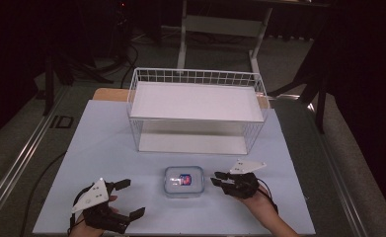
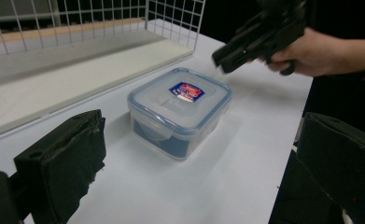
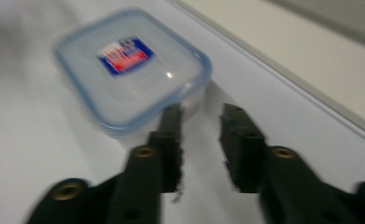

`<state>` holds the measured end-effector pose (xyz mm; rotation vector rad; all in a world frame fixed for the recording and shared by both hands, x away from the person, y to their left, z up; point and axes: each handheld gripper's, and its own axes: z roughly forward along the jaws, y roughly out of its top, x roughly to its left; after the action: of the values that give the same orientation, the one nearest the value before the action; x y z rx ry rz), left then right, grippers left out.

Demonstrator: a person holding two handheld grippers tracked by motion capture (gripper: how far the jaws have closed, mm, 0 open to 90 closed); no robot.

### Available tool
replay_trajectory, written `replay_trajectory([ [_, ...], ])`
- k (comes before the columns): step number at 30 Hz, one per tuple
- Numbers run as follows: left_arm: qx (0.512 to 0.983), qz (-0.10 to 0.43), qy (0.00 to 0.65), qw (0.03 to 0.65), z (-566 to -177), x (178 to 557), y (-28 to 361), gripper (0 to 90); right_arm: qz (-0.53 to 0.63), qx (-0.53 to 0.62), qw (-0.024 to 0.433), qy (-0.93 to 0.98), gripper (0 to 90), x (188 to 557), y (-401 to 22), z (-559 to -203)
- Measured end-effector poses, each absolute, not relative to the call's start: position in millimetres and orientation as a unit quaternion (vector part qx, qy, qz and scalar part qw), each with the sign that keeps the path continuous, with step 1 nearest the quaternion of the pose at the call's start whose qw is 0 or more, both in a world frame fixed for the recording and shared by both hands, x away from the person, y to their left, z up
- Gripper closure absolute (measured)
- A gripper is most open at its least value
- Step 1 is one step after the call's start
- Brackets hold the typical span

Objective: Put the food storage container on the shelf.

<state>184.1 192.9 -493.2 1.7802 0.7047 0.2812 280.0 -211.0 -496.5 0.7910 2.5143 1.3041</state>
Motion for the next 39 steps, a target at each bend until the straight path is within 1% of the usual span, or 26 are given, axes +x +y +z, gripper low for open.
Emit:
replay_trajectory([
  [2,0.758,0.12,0.3,0.567,-490.3,185.8,190.2,2.4,0.451,0.268,0.108,0.845,39.7,276.0,-212.7,-490.6],
  [5,0.759,0.096,0.31,0.565,-485.3,190.0,186.9,2.4,0.466,0.27,0.099,0.837,15.1,271.3,-215.0,-482.0],
  [6,0.76,0.093,0.312,0.563,-483.7,191.0,185.7,2.4,0.467,0.265,0.096,0.838,12.3,270.5,-215.1,-479.7],
  [7,0.76,0.093,0.312,0.563,-483.7,191.0,185.7,2.3,0.468,0.265,0.103,0.837,13.3,268.9,-215.7,-477.2],
  [8,0.761,0.09,0.314,0.561,-481.9,192.3,184.4,2.3,0.469,0.269,0.112,0.834,12.1,267.4,-216.2,-474.7],
  [10,0.758,0.073,0.32,0.564,-476.9,199.4,179.4,2.3,0.484,0.275,0.11,0.823,12.4,267.6,-218.9,-470.3],
  [12,0.757,0.064,0.326,0.563,-474.0,205.5,175.8,2.3,0.49,0.285,0.128,0.814,12.4,268.0,-219.2,-466.9],
  [14,0.76,0.059,0.328,0.559,-471.0,211.9,172.2,2.3,0.493,0.288,0.159,0.805,12.3,267.4,-218.5,-464.4],
  [15,0.76,0.059,0.328,0.559,-471.0,211.9,172.2,2.3,0.493,0.288,0.159,0.805,12.3,267.4,-218.5,-464.4],
  [16,0.762,0.053,0.332,0.554,-468.9,219.0,169.6,2.3,0.494,0.286,0.16,0.805,15.7,268.8,-217.0,-463.2],
  [17,0.762,0.052,0.336,0.551,-468.6,222.7,168.3,2.3,0.494,0.285,0.147,0.808,15.7,270.6,-216.2,-462.9],
  [19,0.761,0.044,0.346,0.547,-469.5,229.4,166.3,2.3,0.503,0.288,0.136,0.803,16.2,271.9,-215.7,-463.2],
  [20,0.761,0.044,0.346,0.547,-469.5,229.4,166.3,2.3,0.506,0.298,0.128,0.799,18.7,274.1,-214.3,-464.0],
  [21,0.757,0.032,0.361,0.544,-473.0,236.7,164.1,2.3,0.511,0.3,0.122,0.796,18.3,275.4,-214.0,-464.5],
  [23,0.752,0.024,0.378,0.54,-477.8,243.0,162.4,2.3,0.515,0.315,0.11,0.789,17.4,277.9,-212.8,-466.1],
  [24,0.752,0.024,0.378,0.54,-477.8,243.0,162.4,2.3,0.511,0.323,0.099,0.791,17.7,279.8,-212.2,-467.2],
  [25,0.749,0.021,0.377,0.545,-480.3,245.2,161.9,2.3,0.511,0.323,0.099,0.791,17.7,279.8,-212.2,-467.2],
  [26,0.751,0.021,0.38,0.539,-482.9,248.3,160.3,2.3,0.508,0.34,0.06,0.789,17.8,284.8,-211.0,-470.2],
  [29,0.752,0.014,0.389,0.532,-486.9,252.8,158.3,2.3,0.501,0.352,0.037,0.79,17.8,288.4,-209.3,-473.3],
  [30,0.743,-0.01,0.418,0.522,-496.4,261.6,156.9,2.3,0.497,0.359,0.006,0.79,14.6,292.4,-205.5,-477.9],
  [32,0.731,-0.03,0.448,0.514,-503.7,266.6,156.0,2.3,0.48,0.377,-0.01,0.792,13.3,295.6,-199.0,-482.9],
  [33,0.728,-0.039,0.452,0.514,-506.2,268.2,155.7,2.4,0.463,0.396,-0.02,0.793,13.1,297.7,-194.3,-486.4],
  [35,0.727,-0.046,0.457,0.51,-508.9,269.7,154.4,2.4,0.459,0.407,-0.025,0.79,13.2,298.7,-192.1,-488.6],
  [36,0.731,-0.052,0.459,0.502,-513.8,272.8,150.7,2.4,0.465,0.414,-0.067,0.779,11.9,303.1,-188.8,-495.8],
  [38,0.73,-0.06,0.462,0.5,-516.5,274.3,149.3,2.4,0.455,0.433,-0.075,0.774,12.6,305.8,-185.0,-500.9],
  [39,0.72,-0.08,0.473,0.501,-522.7,278.4,147.7,2.4,0.449,0.437,-0.079,0.776,12.8,307.4,-183.3,-503.5],
])
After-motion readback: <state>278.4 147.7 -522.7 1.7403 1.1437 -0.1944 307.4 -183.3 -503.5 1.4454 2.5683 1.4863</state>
